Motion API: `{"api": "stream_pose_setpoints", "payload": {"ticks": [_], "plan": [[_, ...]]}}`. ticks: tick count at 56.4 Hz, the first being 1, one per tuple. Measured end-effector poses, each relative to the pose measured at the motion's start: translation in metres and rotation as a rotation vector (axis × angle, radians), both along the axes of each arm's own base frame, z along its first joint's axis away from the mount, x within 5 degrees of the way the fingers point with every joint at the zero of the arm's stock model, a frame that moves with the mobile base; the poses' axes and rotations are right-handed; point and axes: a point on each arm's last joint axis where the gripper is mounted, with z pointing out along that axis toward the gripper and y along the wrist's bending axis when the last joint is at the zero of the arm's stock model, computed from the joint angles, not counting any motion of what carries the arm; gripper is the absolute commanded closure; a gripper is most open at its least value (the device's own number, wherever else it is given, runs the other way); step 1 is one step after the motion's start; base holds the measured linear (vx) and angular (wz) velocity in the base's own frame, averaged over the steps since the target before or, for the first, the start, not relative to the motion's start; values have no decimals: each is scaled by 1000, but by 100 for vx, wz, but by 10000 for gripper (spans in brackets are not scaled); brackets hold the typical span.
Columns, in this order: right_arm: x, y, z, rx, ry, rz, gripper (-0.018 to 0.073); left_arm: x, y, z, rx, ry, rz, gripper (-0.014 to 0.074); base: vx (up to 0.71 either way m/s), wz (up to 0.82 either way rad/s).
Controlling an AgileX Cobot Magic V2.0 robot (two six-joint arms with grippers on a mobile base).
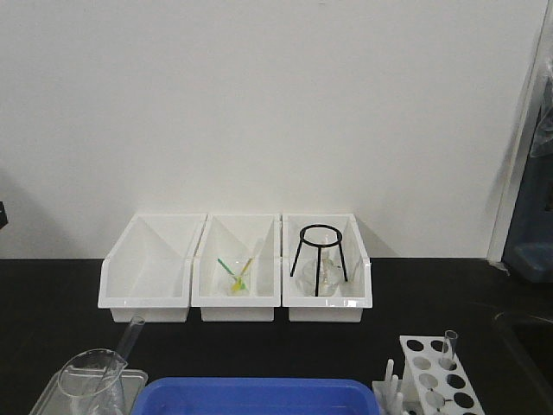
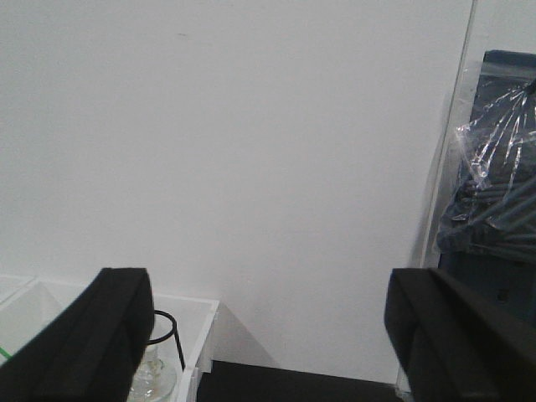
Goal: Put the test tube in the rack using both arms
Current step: 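Reach the left gripper to the beaker and grasp the clear glass tube, then lift the glass tube up out of the beaker with the left gripper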
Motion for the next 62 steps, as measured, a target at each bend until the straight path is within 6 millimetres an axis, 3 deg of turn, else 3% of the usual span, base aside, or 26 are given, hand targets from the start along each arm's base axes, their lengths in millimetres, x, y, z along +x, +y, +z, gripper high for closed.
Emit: {"api": "stream_pose_setpoints", "payload": {"ticks": [7, 15, 25, 33, 42, 43, 45, 62], "plan": [[1, 0, -7, 41, 25, 3, -15, 0, 0, 1, -8, -15, -5, 15, 0, 0], [1, 3, -38, 43, 96, 16, 40, 8, -4, -12, 123, -15, -16, 45, 0, 0], [-5, 13, -85, 9, 158, 76, 80, 29, -10, -68, 283, 132, -65, 65, 0, 0], [-10, 17, -107, -37, 177, 109, 95, 53, -14, -109, 310, 300, -93, 66, 0, 0], [-11, 17, -109, -46, 163, 114, 97, 80, -22, -147, 293, 397, -145, 67, 0, 0], [-11, 17, -106, -50, 137, 116, 97, 92, -26, -167, 253, 442, -171, 67, 0, 0], [-11, 17, -106, -54, 132, 116, 97, 96, -28, -173, 236, 453, -178, 67, 0, 0], [-11, 18, -104, -92, 108, 116, 97, 137, -36, -184, 184, 458, -193, 67, 0, 0]]}}
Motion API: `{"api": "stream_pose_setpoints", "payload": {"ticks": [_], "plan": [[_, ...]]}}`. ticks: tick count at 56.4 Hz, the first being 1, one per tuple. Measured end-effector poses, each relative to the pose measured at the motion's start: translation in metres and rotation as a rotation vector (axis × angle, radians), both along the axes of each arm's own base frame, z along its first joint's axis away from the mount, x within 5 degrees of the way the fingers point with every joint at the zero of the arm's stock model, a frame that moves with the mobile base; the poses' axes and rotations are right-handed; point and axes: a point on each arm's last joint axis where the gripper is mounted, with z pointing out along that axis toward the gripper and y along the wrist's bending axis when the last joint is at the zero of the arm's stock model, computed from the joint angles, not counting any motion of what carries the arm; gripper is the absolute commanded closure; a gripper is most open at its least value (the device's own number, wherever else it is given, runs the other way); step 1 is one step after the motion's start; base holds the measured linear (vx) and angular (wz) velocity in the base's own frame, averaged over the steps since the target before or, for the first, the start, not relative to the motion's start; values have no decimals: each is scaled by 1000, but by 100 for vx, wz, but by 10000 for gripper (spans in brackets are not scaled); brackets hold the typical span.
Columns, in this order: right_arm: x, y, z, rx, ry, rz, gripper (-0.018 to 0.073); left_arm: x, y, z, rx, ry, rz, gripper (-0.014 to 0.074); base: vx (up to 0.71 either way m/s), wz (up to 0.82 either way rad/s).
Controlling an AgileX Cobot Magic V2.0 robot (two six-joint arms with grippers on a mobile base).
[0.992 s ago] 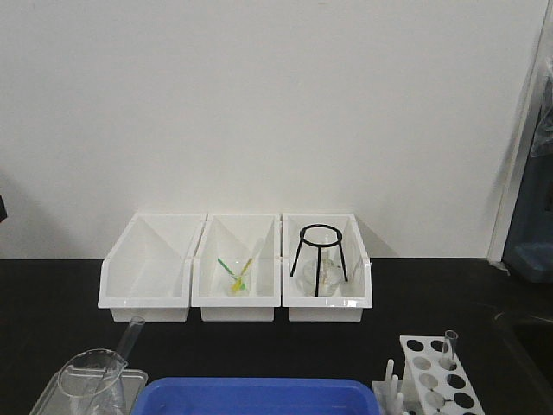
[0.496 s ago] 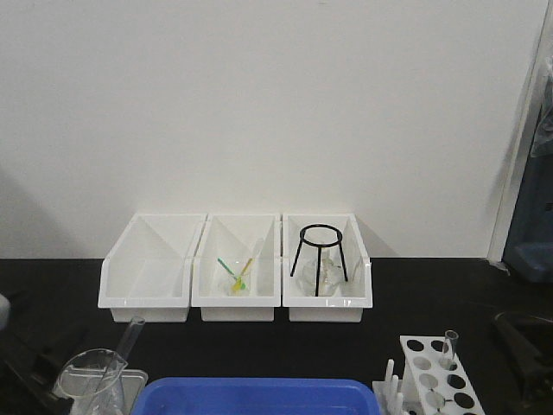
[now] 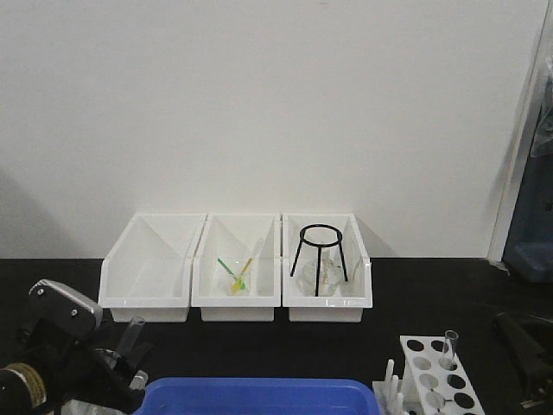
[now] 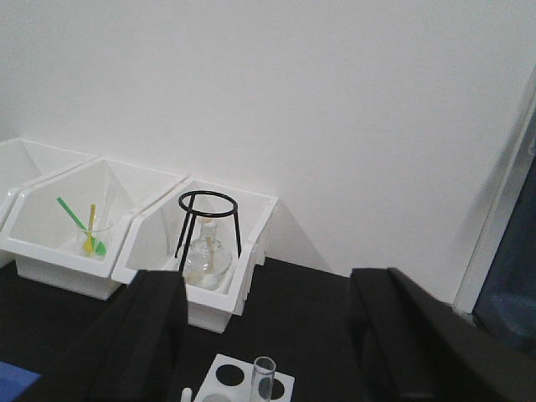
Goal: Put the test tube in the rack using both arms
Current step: 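Lift the glass tube up out of the beaker with the left gripper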
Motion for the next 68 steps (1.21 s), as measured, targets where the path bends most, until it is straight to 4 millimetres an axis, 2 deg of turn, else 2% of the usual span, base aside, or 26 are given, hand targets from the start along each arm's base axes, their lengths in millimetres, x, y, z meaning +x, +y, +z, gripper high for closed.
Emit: {"api": "stream_pose_setpoints", "payload": {"ticks": [8, 14, 30, 42, 45, 49, 52, 57, 63, 68], "plan": [[0, 0, 0, -3, -1, 0, 97, 20, -3, -5, 0, 5, 0, 85, 0, 0], [0, 0, 0, -4, -1, 0, 97, 27, -4, -12, 1, 20, 1, 165, 0, 0], [0, 0, 0, -4, -1, 0, 97, 29, -6, -13, -9, 1, -12, 597, 0, 0], [0, 0, 0, -4, -1, 0, 97, 29, -6, -8, -27, -25, -17, 605, 0, 0], [0, 0, 0, -4, -1, 0, 97, 27, -6, 0, -59, -42, -8, 605, 0, 0], [0, 0, 1, 4, -1, 0, 97, 23, -6, 22, -123, -89, 6, 605, 0, 0], [1, 0, 2, 31, 6, -2, 97, 20, -6, 44, -165, -141, 6, 605, 0, 0], [3, 1, 11, 118, 24, 0, 97, 12, -9, 97, -255, -271, -33, 605, 0, 0], [7, 4, 29, 128, 5, 29, 97, 2, -20, 145, -311, -364, -156, 603, 0, 0], [11, 12, 44, 121, -16, 92, 97, -5, -40, 167, -299, -363, -317, 601, 0, 0]]}}
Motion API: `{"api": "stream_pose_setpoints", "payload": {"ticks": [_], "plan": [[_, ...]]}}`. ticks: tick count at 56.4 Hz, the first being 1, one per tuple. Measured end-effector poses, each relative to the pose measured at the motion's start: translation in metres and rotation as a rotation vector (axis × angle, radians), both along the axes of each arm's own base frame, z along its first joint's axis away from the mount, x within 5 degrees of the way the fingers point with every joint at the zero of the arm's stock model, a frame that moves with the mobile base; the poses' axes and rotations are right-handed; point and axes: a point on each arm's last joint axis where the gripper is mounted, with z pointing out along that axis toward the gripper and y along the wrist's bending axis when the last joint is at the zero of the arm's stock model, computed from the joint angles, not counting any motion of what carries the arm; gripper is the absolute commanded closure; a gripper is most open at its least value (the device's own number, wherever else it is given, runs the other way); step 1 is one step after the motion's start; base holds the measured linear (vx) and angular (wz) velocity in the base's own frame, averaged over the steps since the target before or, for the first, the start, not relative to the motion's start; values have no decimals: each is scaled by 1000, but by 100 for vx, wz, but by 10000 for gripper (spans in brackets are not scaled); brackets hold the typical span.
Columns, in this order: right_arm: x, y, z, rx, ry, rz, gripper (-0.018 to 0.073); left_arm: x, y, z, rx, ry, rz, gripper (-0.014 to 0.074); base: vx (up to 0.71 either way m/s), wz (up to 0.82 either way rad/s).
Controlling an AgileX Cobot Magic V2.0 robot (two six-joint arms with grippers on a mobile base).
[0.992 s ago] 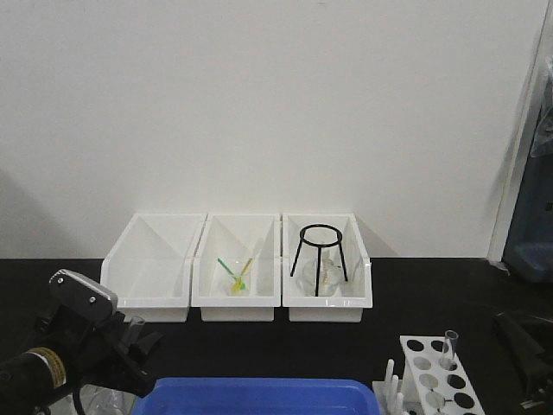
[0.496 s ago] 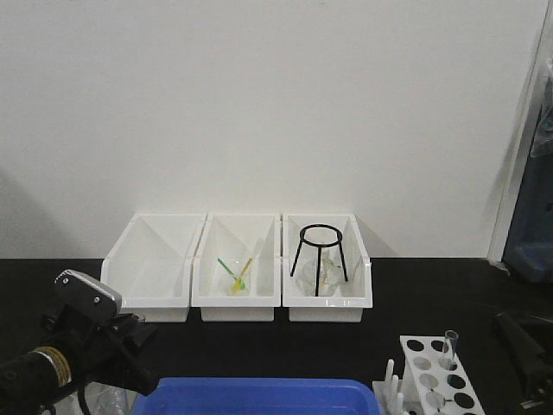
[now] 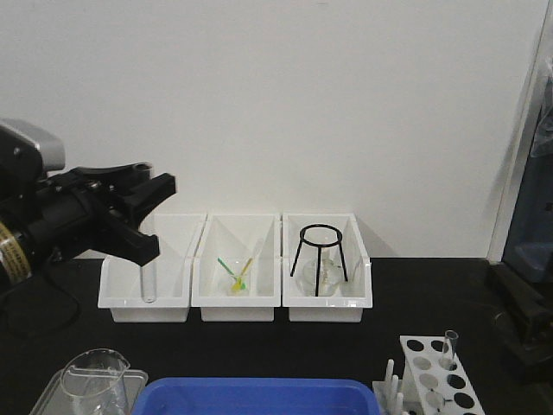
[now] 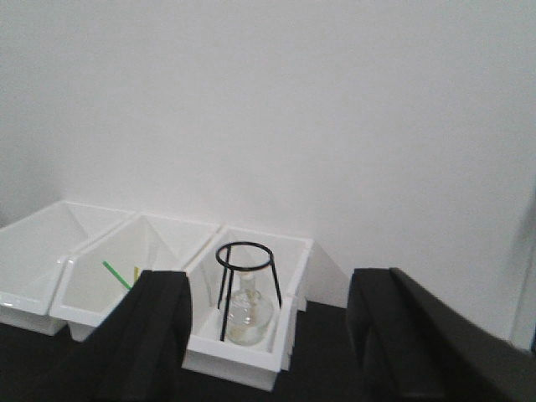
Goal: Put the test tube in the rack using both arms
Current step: 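Lift the glass tube up out of the beaker with the left gripper, then bring the tube toward the right gripper and grasp it with the right gripper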
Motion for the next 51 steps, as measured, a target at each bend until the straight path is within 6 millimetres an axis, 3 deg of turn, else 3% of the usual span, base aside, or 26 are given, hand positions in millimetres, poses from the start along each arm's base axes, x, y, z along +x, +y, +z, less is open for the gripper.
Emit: {"api": "stream_pose_setpoints", "payload": {"ticks": [8, 21, 37, 51], "plan": [[9, 31, -6, -22, 43, 189, 97, -9, -35, 4, 46, 62, -239, 597, 0, 0], [13, 85, -35, -24, 157, 468, 97, -14, -84, -21, 46, 175, -423, 597, 0, 0], [15, 94, -39, 30, 163, 525, 99, -27, -130, -46, 44, 258, -551, 596, 0, 0], [16, 94, -40, 37, 169, 519, 175, -30, -138, -46, 33, 262, -546, 596, 0, 0]]}}
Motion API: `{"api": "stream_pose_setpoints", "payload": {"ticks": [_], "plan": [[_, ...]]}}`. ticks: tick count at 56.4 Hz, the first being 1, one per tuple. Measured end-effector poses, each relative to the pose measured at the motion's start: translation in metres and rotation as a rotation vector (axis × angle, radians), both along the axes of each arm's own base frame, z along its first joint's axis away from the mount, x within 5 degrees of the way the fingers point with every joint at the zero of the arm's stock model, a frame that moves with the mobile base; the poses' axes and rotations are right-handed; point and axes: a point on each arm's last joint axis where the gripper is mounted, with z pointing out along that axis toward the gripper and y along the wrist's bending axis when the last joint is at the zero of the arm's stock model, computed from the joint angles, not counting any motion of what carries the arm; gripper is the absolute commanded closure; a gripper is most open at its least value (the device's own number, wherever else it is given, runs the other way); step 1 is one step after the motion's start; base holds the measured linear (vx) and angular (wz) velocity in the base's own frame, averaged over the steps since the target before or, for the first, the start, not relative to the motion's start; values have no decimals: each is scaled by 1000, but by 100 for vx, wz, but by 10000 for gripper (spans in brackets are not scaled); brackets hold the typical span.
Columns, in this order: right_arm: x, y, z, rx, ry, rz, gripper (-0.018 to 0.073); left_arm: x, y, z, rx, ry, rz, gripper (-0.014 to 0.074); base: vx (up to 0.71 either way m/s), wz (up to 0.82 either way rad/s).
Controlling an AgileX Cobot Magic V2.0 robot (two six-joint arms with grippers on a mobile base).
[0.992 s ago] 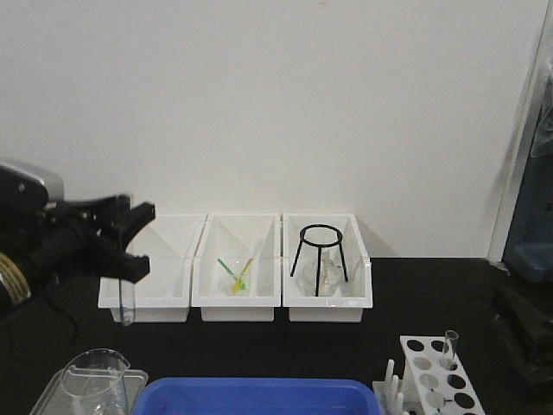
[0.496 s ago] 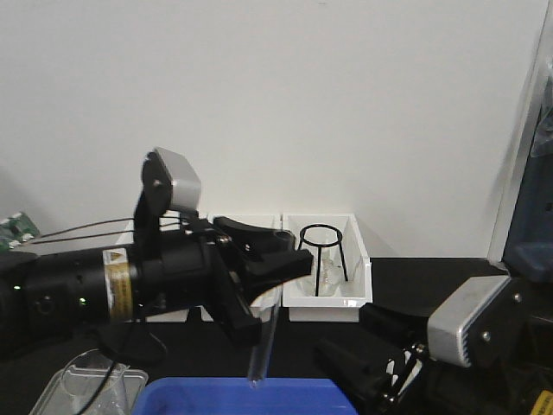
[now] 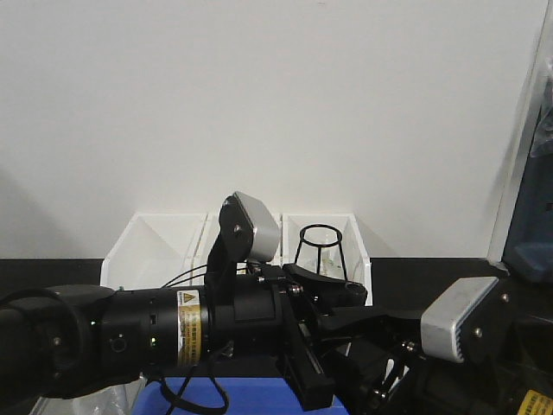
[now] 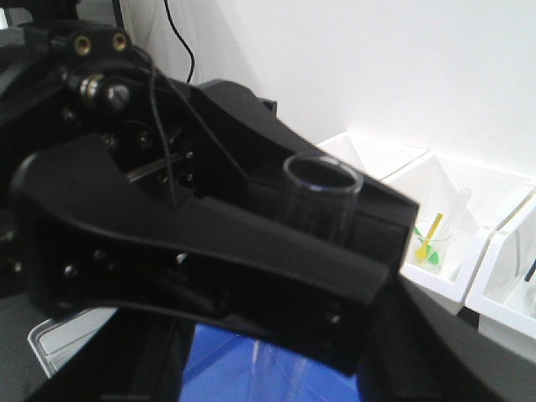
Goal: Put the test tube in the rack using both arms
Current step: 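Bring the tube toward the right gripper and grasp it with the right gripper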
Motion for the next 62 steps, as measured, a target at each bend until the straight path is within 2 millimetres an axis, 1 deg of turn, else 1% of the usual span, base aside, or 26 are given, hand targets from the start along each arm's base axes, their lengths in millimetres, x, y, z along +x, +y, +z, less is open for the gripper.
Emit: {"api": "stream_pose_setpoints", "payload": {"ticks": [3, 8, 25, 33, 38, 42, 47, 57, 62], "plan": [[0, 0, 0, 3, -3, 3, 199, 0, 0, 1, -8, 5, 9, 596, 0, 0], [0, 0, 1, 8, 0, 1, 266, 1, 0, 1, -19, 13, 15, 596, 0, 0], [1, -1, 0, 18, 18, -21, 575, 1, 0, 1, -21, 11, 15, 595, 0, 0], [1, -1, 0, 19, 18, -22, 573, 1, 0, 1, -20, 11, 15, 587, 0, 0], [1, -1, 0, 20, 19, -22, 571, 1, 0, 1, -19, 8, 17, 554, 0, 0], [1, -2, 0, 19, 19, -23, 571, 1, 0, 1, -11, -11, 16, 503, 0, 0], [1, -2, 0, 21, 20, -24, 571, 1, 0, 1, 1, -43, 12, 416, 0, 0], [2, -2, 0, 20, 21, -24, 571, 1, -1, 1, 19, -91, 10, 195, 0, 0], [2, -2, -1, 11, 24, -28, 571, 3, 0, 0, 36, -100, 36, 101, 0, 0]]}}
